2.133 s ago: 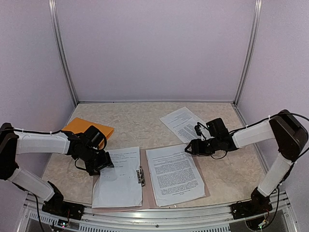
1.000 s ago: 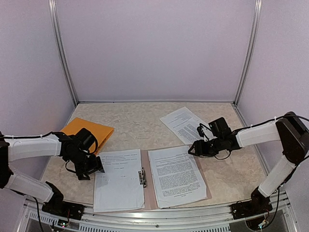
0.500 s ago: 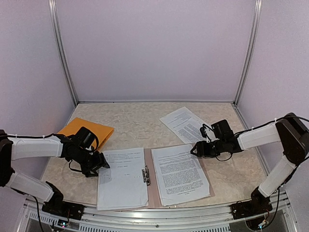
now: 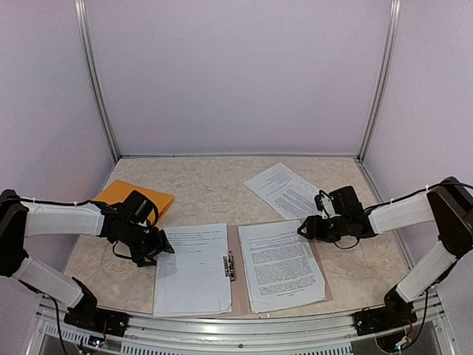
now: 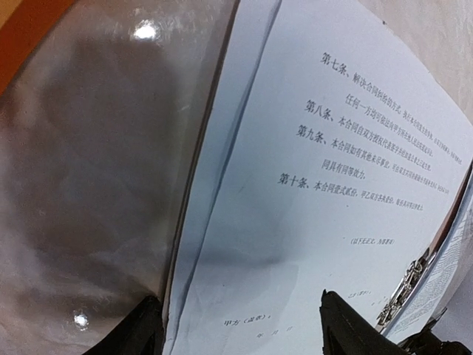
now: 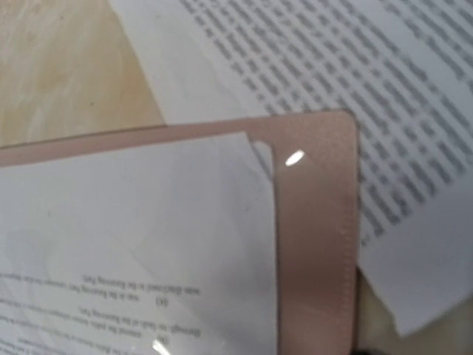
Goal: Put the files into the folder
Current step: Pick up the folder with files from the center of the board.
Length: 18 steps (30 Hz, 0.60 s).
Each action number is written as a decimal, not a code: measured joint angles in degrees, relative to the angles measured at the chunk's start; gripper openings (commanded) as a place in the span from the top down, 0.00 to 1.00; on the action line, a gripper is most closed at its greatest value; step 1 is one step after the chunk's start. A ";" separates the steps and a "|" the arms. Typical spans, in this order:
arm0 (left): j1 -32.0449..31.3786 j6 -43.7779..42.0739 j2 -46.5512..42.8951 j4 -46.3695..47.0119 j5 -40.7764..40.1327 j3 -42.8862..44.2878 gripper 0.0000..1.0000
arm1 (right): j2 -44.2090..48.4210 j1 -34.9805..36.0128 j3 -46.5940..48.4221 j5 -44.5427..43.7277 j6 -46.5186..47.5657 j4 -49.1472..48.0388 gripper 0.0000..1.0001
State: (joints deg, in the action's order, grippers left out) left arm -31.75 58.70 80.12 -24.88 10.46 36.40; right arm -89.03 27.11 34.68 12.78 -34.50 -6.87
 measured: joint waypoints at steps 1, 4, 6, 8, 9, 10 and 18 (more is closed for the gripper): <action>-0.11 -0.02 0.24 0.00 -0.20 0.22 0.31 | 0.42 -0.04 -0.35 0.02 -0.46 0.02 0.42; -0.26 -0.04 0.92 0.00 -0.55 0.79 0.31 | 1.42 -0.24 -1.01 0.28 -1.84 0.61 0.43; -0.35 -0.09 1.36 -0.02 -0.81 1.20 0.31 | 1.86 -0.46 -1.07 0.50 -2.32 1.25 0.45; -0.57 -0.22 1.73 -0.09 -1.16 1.53 0.31 | 2.27 -1.20 -1.14 1.57 -2.71 1.66 0.46; -0.66 -0.28 1.90 -0.02 -1.31 1.68 0.31 | 2.51 -1.77 -1.27 2.40 -2.78 1.64 0.47; -0.76 -0.37 2.14 -0.02 -1.51 1.92 0.31 | 2.82 -2.43 -1.49 3.45 -2.93 1.64 0.47; -1.46 -0.96 3.91 -0.39 -2.58 3.54 0.31 | 4.92 -5.73 -1.95 9.42 -2.86 2.05 0.51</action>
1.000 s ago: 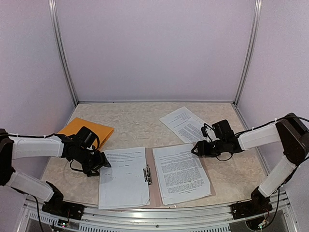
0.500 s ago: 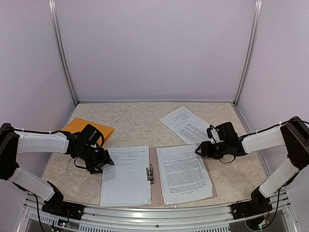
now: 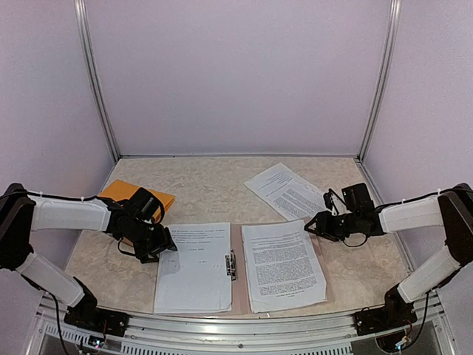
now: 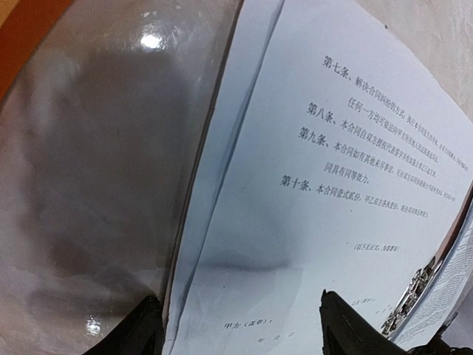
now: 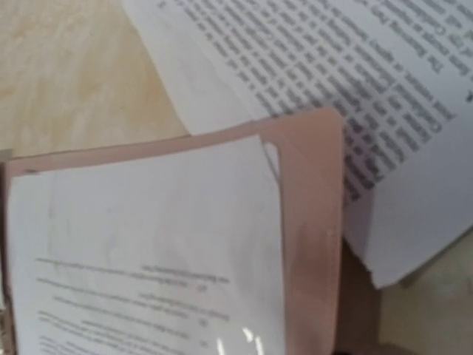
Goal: Put the files into the folder
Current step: Pick up the folder with files from the center of the board.
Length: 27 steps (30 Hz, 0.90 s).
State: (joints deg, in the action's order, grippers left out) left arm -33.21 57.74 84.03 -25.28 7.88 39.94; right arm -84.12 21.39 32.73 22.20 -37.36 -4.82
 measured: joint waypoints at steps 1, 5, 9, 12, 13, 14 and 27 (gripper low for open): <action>-0.07 -0.04 0.09 -0.04 -0.11 0.09 0.31 | 0.17 -0.33 0.00 0.70 0.02 0.00 0.52; -0.33 -0.11 0.50 -0.50 -0.52 0.59 0.31 | 0.46 -1.79 -0.33 3.61 0.26 -0.50 0.54; -0.50 -0.13 0.70 -0.55 -0.83 0.85 0.31 | 0.48 -3.15 -0.94 6.32 0.90 -0.94 0.55; -0.68 -0.15 0.74 -0.66 -1.11 0.94 0.31 | 0.48 -3.78 -1.09 7.93 2.03 -1.05 0.56; -0.70 -0.15 0.76 -0.70 -1.16 0.98 0.31 | 0.46 -3.93 -1.11 8.44 2.47 -1.03 0.56; -0.74 -0.15 0.81 -0.76 -1.25 1.05 0.31 | 0.46 -4.11 -1.14 9.09 3.10 -1.05 0.56; -1.09 -0.24 0.90 -1.40 -1.73 1.60 0.30 | -3.28 -6.60 -1.18 12.74 13.29 1.07 0.60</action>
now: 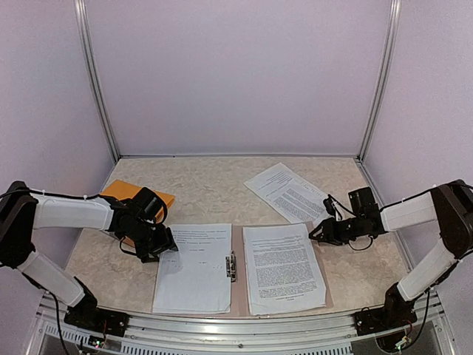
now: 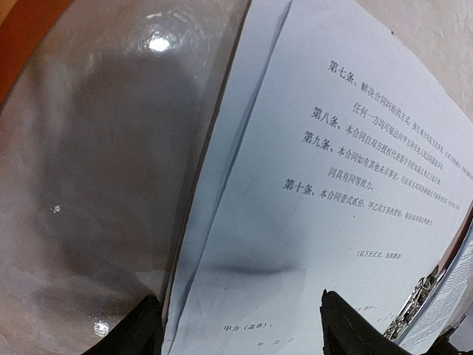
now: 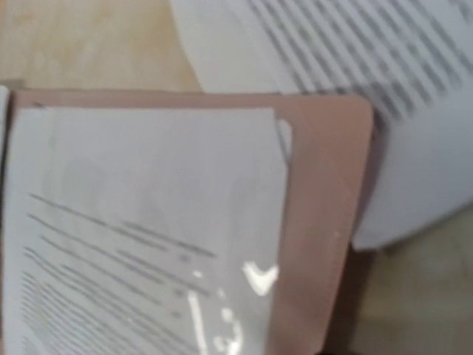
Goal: Put the files into the folder
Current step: Pick up the folder with files from the center of the board.
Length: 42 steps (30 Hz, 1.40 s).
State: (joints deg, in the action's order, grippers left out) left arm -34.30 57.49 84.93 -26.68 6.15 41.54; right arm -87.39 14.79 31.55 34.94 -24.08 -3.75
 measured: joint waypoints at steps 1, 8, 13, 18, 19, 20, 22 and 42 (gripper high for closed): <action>0.00 -0.02 0.00 0.00 0.00 0.00 0.30 | -0.48 -0.17 0.00 0.04 0.72 0.68 0.61; -0.15 -0.13 -0.02 0.00 -0.22 0.00 0.30 | -1.11 -0.68 0.11 0.72 2.86 1.36 0.62; -0.17 -0.15 0.17 0.00 -0.26 0.00 0.30 | -1.57 -1.03 -0.28 1.84 2.12 -0.24 0.63; -0.17 -0.15 0.33 0.00 -0.39 0.02 0.30 | -1.55 -1.62 -2.86 3.08 -2.67 -5.75 0.63; -0.17 -0.15 0.33 0.00 -0.42 0.02 0.30 | -1.31 -1.68 -3.80 3.15 -4.44 -7.41 0.63; -0.17 -0.15 0.33 -0.02 -0.42 0.04 0.30 | -0.94 -1.68 -4.85 3.15 -6.21 -9.05 0.63; -0.17 -0.15 0.31 -0.11 -0.46 0.13 0.30 | 0.04 -1.68 -7.04 3.15 -10.34 -12.00 0.63; -0.20 -0.13 0.33 -0.37 -0.55 0.37 0.30 | 8.04 -1.44 -14.67 3.41 -29.83 -23.63 0.47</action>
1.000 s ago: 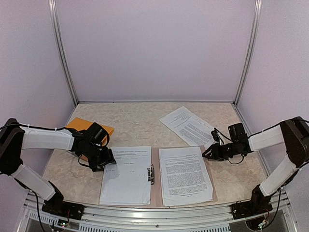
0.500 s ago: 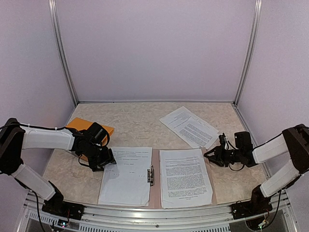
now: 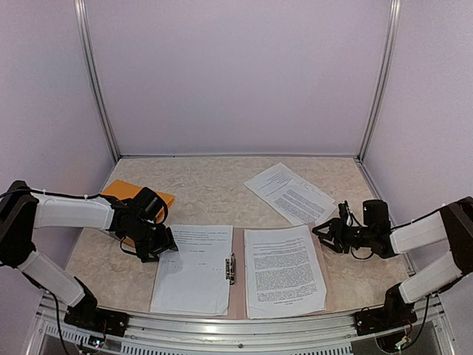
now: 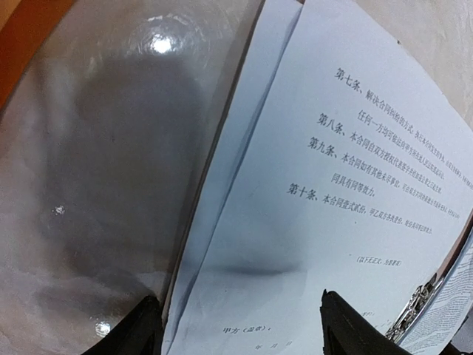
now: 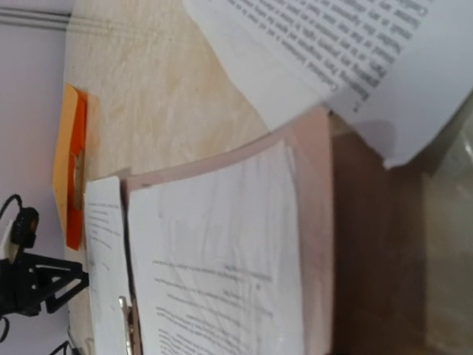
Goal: Put the files into the folder
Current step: Pick up the folder with files from the center of the board.
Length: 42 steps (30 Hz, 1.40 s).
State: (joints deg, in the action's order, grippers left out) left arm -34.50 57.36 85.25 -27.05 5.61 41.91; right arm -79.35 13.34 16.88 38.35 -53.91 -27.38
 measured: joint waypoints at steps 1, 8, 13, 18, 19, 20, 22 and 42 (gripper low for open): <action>0.00 0.00 0.00 0.00 0.00 0.00 0.30 | 0.04 0.02 -0.07 -0.02 -0.48 -0.37 0.44; 0.00 -0.02 0.31 0.74 0.04 0.17 0.30 | 1.81 0.17 -1.27 -1.07 -2.43 -1.18 0.35; 0.00 -0.04 0.63 2.19 0.07 0.31 0.30 | 2.69 0.20 -1.46 -2.51 -2.51 -0.68 0.33; 0.00 -0.02 0.70 2.67 0.15 0.31 0.30 | 2.99 0.44 -1.99 -4.07 -2.75 0.28 0.31; 0.00 -0.02 0.72 2.80 0.15 0.31 0.30 | 3.13 0.50 -2.14 -4.44 -2.82 0.55 0.30; -0.02 -0.02 0.76 3.06 0.17 0.31 0.30 | 3.32 0.52 -2.32 -4.83 -2.91 0.70 0.30; -0.11 -0.02 0.94 3.76 0.22 0.31 0.30 | 3.61 0.55 -2.69 -5.60 -2.99 1.20 0.30; -0.33 0.00 1.31 7.34 1.25 -0.20 0.30 | 4.33 0.85 -3.45 -10.91 -4.35 2.75 0.27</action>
State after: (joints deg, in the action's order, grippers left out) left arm -34.83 57.36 86.56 -19.70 6.85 41.71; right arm -75.02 14.20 13.43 27.44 -58.26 -24.62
